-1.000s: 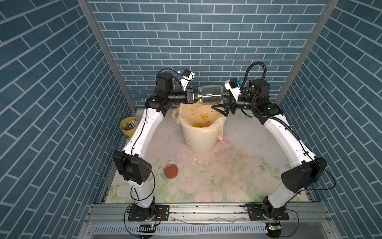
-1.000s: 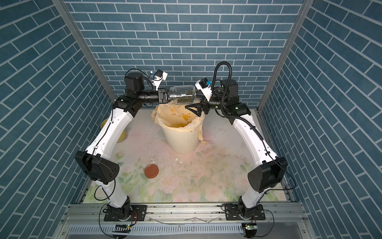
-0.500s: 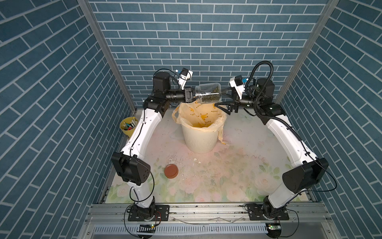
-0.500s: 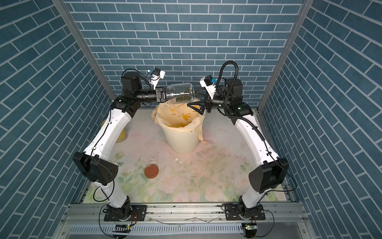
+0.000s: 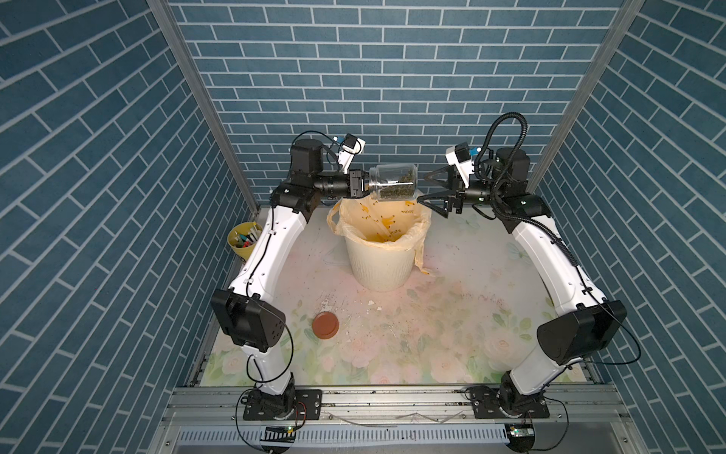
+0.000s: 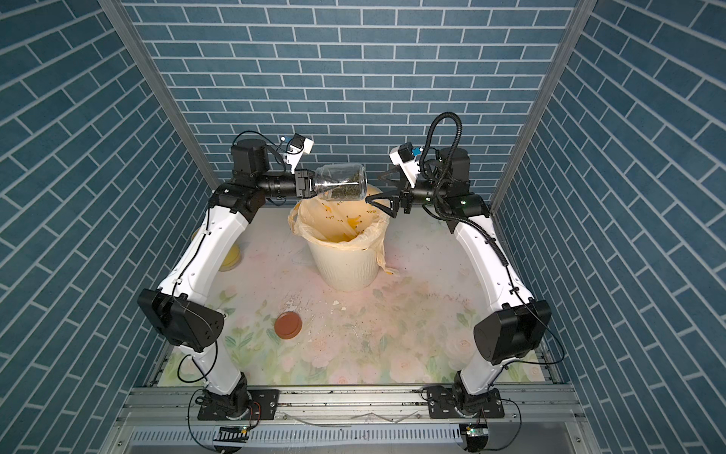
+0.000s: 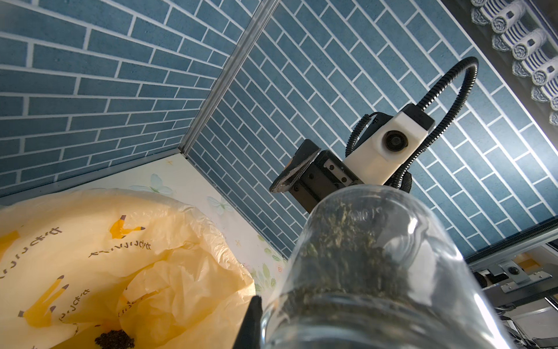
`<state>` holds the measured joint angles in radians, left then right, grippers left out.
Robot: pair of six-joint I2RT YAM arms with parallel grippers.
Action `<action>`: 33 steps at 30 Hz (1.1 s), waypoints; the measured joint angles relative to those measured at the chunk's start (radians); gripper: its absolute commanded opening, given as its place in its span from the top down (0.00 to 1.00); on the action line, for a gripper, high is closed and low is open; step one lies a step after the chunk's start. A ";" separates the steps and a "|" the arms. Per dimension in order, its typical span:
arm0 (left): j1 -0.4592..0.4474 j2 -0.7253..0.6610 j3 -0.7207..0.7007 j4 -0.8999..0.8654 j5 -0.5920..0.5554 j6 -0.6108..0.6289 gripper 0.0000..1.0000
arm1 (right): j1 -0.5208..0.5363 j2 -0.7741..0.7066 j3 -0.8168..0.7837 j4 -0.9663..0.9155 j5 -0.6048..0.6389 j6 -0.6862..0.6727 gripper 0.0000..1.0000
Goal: Empty moldy tea leaves from jars
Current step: Pour the moldy tea leaves from the jar into the trash bin.
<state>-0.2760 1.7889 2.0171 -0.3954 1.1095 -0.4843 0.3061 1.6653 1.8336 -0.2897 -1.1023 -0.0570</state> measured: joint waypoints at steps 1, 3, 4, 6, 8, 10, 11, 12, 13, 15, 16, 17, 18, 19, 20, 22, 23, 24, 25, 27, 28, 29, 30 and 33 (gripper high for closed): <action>0.001 0.000 0.000 -0.003 0.002 0.002 1.00 | -0.002 0.002 0.000 0.004 -0.009 0.000 0.01; 0.001 0.002 0.000 -0.006 0.003 0.006 1.00 | -0.004 0.009 0.004 0.006 -0.023 0.000 0.01; 0.002 0.003 0.000 -0.008 0.003 0.008 1.00 | -0.004 0.014 0.008 0.006 -0.028 0.000 0.01; 0.003 0.005 0.000 -0.012 0.003 0.011 1.00 | -0.004 0.023 0.014 0.010 -0.037 0.001 0.01; 0.005 0.009 0.000 -0.015 0.002 0.014 1.00 | -0.004 0.027 0.019 0.021 -0.045 0.007 0.01; 0.007 0.013 0.001 -0.022 0.002 0.023 1.00 | -0.004 0.028 0.019 0.041 -0.052 0.014 0.01; 0.008 0.015 0.002 -0.026 0.002 0.026 1.00 | -0.004 0.028 0.019 0.048 -0.054 0.018 0.01; 0.008 0.018 0.002 -0.030 0.002 0.029 1.00 | -0.004 0.029 0.021 0.056 -0.055 0.024 0.01; 0.009 0.020 0.003 -0.033 0.002 0.030 1.00 | -0.004 0.030 0.024 0.062 -0.055 0.027 0.01; 0.009 0.024 0.004 -0.037 0.002 0.032 1.00 | -0.004 0.037 0.040 0.068 -0.058 0.032 0.01; 0.010 0.026 0.004 -0.040 0.001 0.033 1.00 | -0.004 0.043 0.052 0.070 -0.062 0.034 0.01; 0.010 0.026 0.004 -0.042 0.000 0.033 1.00 | -0.004 0.049 0.063 0.074 -0.064 0.035 0.01; 0.010 0.028 0.007 -0.044 0.000 0.034 1.00 | -0.003 0.055 0.074 0.074 -0.068 0.035 0.01; 0.010 0.032 0.012 -0.047 0.000 0.035 1.00 | -0.003 0.061 0.084 0.074 -0.072 0.035 0.01; 0.010 0.035 0.018 -0.048 0.000 0.036 1.00 | 0.000 0.066 0.090 0.075 -0.075 0.035 0.01; 0.010 0.041 0.027 -0.049 -0.002 0.037 1.00 | 0.006 0.076 0.104 0.072 -0.082 0.035 0.01; 0.010 0.043 0.029 -0.051 -0.002 0.037 1.00 | 0.010 0.082 0.111 0.068 -0.085 0.034 0.01; 0.010 0.046 0.032 -0.053 -0.002 0.037 1.00 | 0.014 0.086 0.117 0.064 -0.087 0.034 0.01; 0.010 0.050 0.037 -0.056 -0.002 0.037 1.00 | 0.019 0.090 0.124 0.060 -0.090 0.034 0.01; 0.011 0.057 0.044 -0.056 -0.003 0.037 1.00 | 0.030 0.095 0.131 0.052 -0.096 0.034 0.01; 0.011 0.059 0.045 -0.057 -0.005 0.037 1.00 | 0.036 0.098 0.137 0.049 -0.101 0.034 0.01; 0.011 0.061 0.045 -0.059 -0.006 0.038 1.00 | 0.042 0.101 0.141 0.045 -0.106 0.034 0.01; 0.011 0.063 0.045 -0.060 -0.006 0.038 1.00 | 0.047 0.105 0.146 0.040 -0.111 0.034 0.01; 0.012 0.067 0.047 -0.064 -0.001 0.041 1.00 | 0.060 0.117 0.169 0.021 -0.114 0.029 0.01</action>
<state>-0.2642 1.8557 2.0640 -0.4591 1.1088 -0.4431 0.3664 1.7828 2.0026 -0.2687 -1.2163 -0.0277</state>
